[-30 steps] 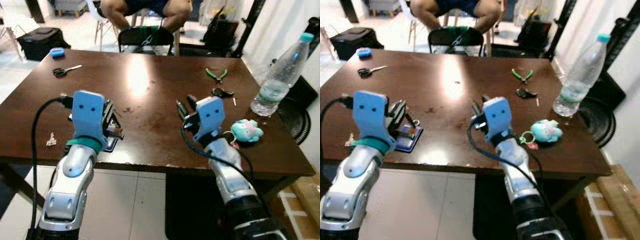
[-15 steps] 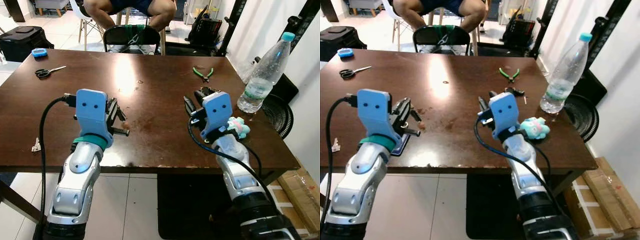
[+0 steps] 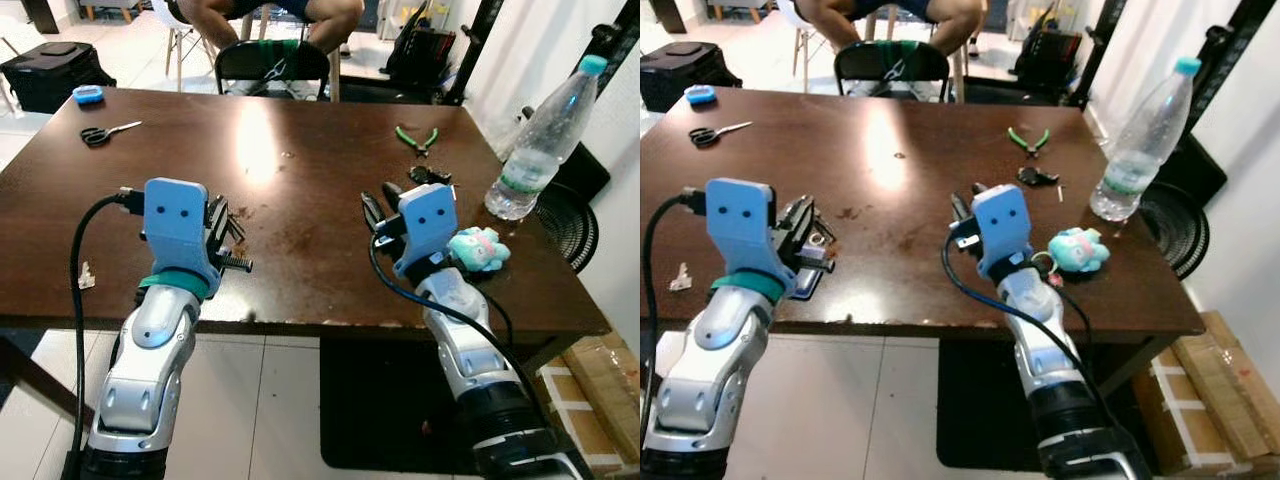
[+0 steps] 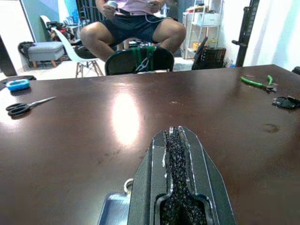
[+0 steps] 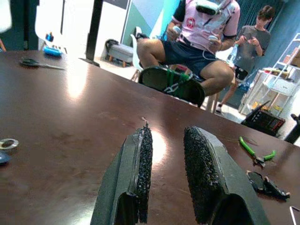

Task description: Hang keys on a hook

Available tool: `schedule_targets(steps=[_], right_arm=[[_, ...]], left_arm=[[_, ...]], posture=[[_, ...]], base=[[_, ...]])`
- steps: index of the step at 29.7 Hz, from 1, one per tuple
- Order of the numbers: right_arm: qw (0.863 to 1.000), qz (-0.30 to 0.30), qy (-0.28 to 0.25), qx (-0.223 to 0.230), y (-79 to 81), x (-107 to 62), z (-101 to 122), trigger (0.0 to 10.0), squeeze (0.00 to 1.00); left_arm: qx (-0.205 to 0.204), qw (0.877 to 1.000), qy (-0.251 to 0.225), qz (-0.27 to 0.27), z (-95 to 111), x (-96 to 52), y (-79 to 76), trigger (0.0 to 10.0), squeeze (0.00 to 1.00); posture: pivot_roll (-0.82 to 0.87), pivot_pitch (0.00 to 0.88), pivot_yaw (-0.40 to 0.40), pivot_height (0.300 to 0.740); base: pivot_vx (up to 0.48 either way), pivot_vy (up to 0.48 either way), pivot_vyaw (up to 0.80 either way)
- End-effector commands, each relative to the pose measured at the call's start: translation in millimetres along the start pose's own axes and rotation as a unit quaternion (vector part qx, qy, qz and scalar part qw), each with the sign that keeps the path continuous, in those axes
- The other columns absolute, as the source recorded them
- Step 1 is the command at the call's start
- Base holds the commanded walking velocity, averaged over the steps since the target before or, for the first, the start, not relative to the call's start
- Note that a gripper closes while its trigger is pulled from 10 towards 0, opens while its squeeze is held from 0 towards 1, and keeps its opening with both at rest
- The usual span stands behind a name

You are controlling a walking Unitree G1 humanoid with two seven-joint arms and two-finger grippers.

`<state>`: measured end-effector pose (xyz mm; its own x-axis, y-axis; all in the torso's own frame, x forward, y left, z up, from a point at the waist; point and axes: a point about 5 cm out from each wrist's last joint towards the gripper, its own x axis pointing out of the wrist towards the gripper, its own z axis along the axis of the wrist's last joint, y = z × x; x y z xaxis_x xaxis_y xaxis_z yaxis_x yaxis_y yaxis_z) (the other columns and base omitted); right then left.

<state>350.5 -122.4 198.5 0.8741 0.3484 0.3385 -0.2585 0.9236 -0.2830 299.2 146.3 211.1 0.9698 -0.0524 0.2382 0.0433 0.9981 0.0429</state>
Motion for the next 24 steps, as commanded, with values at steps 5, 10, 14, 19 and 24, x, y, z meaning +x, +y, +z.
schedule_targets(steps=[5, 10, 14, 19, 24], right_arm=[[1.000, 0.001, -0.009, 0.010, 2.0, 1.5, 2.6, 10.0, 0.00], [1.000, 0.001, -0.011, 0.012, 2.7, 1.7, 3.6, 10.0, 0.00], [1.000, -0.004, -0.011, 0.012, 2.1, 0.6, 2.9, 10.0, 0.00], [1.000, -0.018, -0.010, 0.011, 0.8, -1.7, 1.4, 10.0, 0.00], [1.000, -0.021, -0.009, 0.012, 1.2, -3.2, -0.1, 10.0, 0.00]], left_arm=[[0.010, 1.000, 0.005, 0.009, -0.6, -2.4, 4.6, 10.0, 0.00], [0.012, 1.000, 0.004, 0.009, -0.3, -1.9, 5.5, 10.0, 0.00], [0.015, 1.000, 0.006, 0.006, -2.4, -1.7, 5.6, 10.0, 0.00], [0.023, 1.000, 0.008, -0.007, -3.0, 2.7, 5.0, 10.0, 0.00], [0.025, 1.000, 0.007, -0.011, -2.3, 4.6, 4.2, 10.0, 0.00]], posture=[[-0.10, 0.029, 0.045, 0.740], [-0.10, 0.029, 0.046, 0.740], [-0.11, 0.019, 0.069, 0.740], [-0.11, 0.014, 0.087, 0.740], [-0.10, 0.016, 0.089, 0.740]], base=[[-0.360, 0.000, 0.00], [-0.365, 0.000, 0.00], [-0.368, 0.000, 0.00], [-0.369, 0.000, 0.00], [-0.370, 0.000, 0.00]])
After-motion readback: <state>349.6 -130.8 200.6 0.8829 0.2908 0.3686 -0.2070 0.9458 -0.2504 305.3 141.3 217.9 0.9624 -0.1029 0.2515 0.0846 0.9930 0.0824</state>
